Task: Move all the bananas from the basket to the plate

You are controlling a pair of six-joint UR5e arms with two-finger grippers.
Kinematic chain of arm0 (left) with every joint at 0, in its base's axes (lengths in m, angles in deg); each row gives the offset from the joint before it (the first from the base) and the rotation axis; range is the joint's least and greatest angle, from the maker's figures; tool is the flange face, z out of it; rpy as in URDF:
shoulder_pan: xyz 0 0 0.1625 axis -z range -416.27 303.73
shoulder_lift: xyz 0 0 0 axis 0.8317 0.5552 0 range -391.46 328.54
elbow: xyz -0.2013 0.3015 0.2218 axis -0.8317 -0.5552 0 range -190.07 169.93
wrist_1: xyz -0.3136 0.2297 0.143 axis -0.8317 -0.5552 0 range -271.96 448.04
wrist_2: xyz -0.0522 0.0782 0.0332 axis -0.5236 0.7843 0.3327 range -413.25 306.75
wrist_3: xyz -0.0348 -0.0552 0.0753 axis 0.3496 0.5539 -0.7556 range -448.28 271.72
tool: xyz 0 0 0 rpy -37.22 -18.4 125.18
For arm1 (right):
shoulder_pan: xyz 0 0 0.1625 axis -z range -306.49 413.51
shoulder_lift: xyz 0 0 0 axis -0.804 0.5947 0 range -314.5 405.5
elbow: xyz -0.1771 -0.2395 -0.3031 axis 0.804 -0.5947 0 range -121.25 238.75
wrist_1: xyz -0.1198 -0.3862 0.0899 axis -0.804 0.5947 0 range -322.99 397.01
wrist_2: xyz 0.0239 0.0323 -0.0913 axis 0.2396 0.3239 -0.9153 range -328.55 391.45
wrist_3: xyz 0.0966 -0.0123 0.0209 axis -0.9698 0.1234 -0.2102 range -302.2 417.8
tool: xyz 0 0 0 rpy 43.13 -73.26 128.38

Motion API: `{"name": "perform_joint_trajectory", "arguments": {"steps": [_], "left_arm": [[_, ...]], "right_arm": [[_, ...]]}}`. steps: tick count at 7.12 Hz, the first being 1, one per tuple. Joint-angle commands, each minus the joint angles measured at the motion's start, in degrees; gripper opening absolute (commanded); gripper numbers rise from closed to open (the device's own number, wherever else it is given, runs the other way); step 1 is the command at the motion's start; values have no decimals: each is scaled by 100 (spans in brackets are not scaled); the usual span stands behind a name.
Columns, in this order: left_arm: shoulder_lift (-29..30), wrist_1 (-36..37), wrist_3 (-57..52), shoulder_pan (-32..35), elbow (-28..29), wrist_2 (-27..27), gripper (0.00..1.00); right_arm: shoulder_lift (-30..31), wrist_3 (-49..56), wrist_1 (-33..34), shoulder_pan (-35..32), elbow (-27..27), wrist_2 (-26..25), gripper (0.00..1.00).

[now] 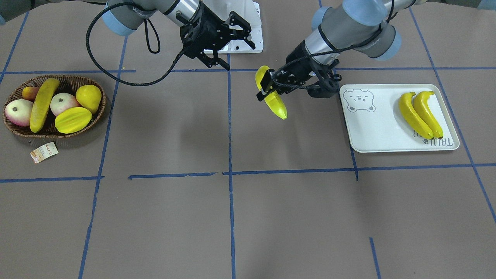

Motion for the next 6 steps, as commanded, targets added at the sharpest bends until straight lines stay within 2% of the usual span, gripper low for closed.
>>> {"name": "perform_joint_trajectory", "arguments": {"steps": [1,2,4,6], "left_arm": [[-714,795,-1111,516,-98,-164,0],[-1136,1112,-1441,726,-195,-155,0],[-1981,1167,-1874,807,-135,-6,0],[-2413,1168,-1962,799,-56,353,0]], "right_arm": [[229,18,411,-172,350,163,100],[318,18,570,-268,491,181,100],[598,18,861,-453,685,181,100],[679,18,862,-515,686,172,100]]}}
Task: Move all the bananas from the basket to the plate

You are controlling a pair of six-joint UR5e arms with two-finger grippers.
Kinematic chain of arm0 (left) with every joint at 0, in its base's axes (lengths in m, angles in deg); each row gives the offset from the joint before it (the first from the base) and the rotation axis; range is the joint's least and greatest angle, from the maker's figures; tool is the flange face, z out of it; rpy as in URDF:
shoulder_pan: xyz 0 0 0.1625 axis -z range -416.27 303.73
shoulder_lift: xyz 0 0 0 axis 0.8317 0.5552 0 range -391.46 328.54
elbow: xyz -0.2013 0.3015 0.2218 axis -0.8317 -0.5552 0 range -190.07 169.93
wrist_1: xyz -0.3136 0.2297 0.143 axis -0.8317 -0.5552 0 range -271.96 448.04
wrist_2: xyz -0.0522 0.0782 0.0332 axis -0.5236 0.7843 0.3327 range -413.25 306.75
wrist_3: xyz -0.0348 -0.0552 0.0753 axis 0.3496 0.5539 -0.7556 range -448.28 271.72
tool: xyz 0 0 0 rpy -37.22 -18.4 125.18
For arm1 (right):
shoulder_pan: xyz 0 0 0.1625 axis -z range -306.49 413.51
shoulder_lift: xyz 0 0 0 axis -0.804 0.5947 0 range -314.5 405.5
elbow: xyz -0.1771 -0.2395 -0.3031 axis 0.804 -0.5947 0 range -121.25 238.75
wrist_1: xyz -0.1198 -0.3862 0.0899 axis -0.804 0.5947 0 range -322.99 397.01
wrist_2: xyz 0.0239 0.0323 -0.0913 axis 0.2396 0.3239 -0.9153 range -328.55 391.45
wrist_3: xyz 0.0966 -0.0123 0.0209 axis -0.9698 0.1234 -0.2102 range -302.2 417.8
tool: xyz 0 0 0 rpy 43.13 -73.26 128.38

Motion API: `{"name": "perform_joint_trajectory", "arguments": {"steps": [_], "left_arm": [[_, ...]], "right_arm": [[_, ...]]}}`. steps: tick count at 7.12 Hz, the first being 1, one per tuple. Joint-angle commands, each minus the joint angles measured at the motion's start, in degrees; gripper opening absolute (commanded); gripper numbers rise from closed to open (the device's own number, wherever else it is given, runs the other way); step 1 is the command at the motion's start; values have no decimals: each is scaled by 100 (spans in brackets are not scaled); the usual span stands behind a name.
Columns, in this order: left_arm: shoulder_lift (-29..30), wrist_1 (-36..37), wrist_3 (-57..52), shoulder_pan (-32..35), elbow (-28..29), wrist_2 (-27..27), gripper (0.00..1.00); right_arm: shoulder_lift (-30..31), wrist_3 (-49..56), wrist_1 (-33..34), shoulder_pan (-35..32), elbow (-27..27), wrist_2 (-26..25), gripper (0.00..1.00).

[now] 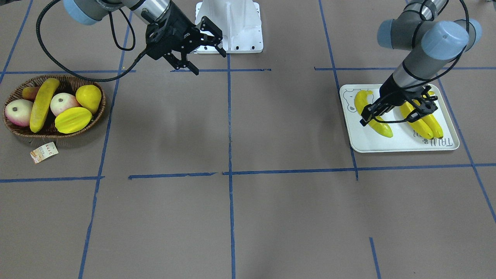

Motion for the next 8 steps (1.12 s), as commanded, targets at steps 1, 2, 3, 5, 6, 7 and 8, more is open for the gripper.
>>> {"name": "perform_joint_trajectory", "arguments": {"steps": [1,2,3,5,6,7,8], "left_arm": [[-432,8,-373,8,100,286,1],[-494,-1,-611,-1,205,435,10],[-504,-19,-753,-1,336,524,86],[-486,-10,-956,16,180,534,99],[-469,25,-939,17,-12,481,99],[-416,521,-930,17,-449,376,99],[-355,1170,-930,17,-975,297,99]], "right_arm": [[115,0,18,-70,7,-6,100],[150,0,18,-88,6,-6,100],[159,0,27,-105,6,-6,100],[596,44,45,-402,190,229,100],[990,79,36,-752,287,579,100],[1516,192,18,-843,497,626,100],[2000,411,18,-896,629,670,100]]}}
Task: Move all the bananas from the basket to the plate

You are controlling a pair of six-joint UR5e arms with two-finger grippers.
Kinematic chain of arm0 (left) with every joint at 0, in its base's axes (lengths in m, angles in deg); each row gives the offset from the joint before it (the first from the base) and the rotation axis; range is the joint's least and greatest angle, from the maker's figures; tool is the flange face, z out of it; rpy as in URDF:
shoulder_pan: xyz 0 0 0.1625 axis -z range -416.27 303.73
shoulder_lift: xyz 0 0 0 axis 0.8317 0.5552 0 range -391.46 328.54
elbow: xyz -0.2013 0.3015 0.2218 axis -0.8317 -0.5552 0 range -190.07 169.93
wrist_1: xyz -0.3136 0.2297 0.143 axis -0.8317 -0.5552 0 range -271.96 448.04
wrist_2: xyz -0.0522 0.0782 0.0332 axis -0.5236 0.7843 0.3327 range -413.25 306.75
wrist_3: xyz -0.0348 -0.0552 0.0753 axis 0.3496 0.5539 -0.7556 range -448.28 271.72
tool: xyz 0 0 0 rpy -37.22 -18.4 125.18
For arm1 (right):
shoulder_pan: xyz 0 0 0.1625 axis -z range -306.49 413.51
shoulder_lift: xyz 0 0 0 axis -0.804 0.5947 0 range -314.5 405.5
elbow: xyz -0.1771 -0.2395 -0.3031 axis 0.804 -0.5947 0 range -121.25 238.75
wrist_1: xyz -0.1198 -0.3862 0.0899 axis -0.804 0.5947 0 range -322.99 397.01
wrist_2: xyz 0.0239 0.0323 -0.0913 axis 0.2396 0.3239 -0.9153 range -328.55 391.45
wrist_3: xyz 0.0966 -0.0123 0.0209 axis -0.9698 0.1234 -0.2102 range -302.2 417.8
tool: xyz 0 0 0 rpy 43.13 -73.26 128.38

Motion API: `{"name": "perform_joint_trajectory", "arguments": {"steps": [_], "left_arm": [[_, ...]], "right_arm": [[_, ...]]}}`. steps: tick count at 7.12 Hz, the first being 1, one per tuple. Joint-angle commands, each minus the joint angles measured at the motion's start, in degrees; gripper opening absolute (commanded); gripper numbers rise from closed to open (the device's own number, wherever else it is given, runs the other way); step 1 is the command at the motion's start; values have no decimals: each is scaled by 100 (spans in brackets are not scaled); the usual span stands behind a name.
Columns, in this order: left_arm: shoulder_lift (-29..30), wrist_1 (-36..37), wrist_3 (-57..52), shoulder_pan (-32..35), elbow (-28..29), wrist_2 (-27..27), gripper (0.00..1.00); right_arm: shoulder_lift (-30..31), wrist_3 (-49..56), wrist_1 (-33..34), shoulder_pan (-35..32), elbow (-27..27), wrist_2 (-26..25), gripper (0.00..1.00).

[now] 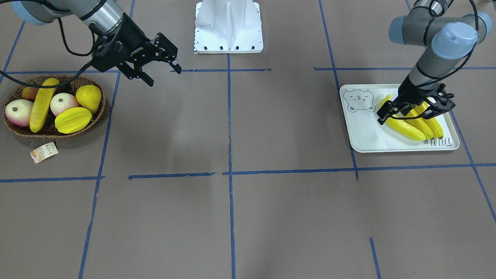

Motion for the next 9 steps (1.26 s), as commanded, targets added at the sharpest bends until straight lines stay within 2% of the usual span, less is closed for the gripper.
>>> {"name": "perform_joint_trajectory", "arguments": {"steps": [1,2,3,4,5,7,8,9], "left_arm": [[354,1207,19,1,-819,-109,99],[609,1421,46,1,-830,-109,99],[716,1441,133,-8,-830,-109,99],[874,1441,447,-43,-813,-100,99],[979,1450,650,-69,-839,-100,99],[1077,1441,853,-218,-795,-56,99],[1103,1441,872,-254,-795,-56,99],[1112,1441,872,-254,-795,-56,99]], "right_arm": [[1017,269,-15,-288,305,214,100],[1413,270,-24,-542,385,416,100],[1808,757,-50,-954,368,774,100],[2265,1623,2,-1158,316,856,100],[2417,2154,28,-1256,176,814,100],[2436,2805,938,-1274,210,612,100],[2454,3097,1343,-1135,219,254,100],[2480,3448,1686,-1090,219,129,100]]}}
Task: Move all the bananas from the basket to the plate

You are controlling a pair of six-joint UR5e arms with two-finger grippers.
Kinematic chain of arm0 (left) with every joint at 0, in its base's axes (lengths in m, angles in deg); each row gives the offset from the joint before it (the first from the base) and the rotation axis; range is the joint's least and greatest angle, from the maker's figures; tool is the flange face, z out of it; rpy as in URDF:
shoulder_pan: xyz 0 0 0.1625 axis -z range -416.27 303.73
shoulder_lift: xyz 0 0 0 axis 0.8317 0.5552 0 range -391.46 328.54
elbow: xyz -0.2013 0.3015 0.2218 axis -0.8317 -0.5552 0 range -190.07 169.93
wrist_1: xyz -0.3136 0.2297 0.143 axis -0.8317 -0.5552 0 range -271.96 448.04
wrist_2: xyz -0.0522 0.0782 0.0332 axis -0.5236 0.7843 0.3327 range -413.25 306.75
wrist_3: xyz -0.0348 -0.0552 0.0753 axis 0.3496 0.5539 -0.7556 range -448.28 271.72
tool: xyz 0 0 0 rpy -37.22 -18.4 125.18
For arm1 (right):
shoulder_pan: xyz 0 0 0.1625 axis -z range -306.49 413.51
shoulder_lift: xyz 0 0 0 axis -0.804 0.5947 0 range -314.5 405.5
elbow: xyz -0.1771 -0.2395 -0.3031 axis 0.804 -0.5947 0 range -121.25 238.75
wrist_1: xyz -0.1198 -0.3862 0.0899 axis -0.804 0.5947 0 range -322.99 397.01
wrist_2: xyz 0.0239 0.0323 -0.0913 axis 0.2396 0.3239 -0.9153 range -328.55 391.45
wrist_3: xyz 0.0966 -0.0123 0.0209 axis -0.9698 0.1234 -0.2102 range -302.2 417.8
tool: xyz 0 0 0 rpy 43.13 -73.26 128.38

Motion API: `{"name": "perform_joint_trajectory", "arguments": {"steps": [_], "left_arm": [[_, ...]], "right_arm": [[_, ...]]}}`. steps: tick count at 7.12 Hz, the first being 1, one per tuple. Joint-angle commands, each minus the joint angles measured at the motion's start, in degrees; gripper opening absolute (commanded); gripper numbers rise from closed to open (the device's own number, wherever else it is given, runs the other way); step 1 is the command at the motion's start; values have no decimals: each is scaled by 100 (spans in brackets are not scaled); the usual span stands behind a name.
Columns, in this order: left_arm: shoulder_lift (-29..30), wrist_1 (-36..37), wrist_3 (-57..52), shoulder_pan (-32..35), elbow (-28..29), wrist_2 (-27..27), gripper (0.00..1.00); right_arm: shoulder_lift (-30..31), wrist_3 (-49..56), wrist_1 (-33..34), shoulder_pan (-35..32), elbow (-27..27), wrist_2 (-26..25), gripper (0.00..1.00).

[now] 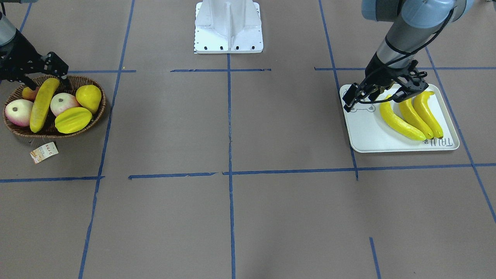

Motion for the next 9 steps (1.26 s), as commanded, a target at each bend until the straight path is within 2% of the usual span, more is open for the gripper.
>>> {"name": "perform_joint_trajectory", "arguments": {"steps": [1,4,6,9], "left_arm": [[32,-1,29,-24,-4,4,99],[94,-1,37,-24,31,4,99],[120,-1,29,-24,49,4,99],[120,-1,37,-42,58,4,99]], "right_arm": [[118,595,615,104,6,-242,100],[268,596,633,675,-160,-391,100],[260,596,634,711,-345,-392,99],[172,596,634,737,-547,-392,94]]}}
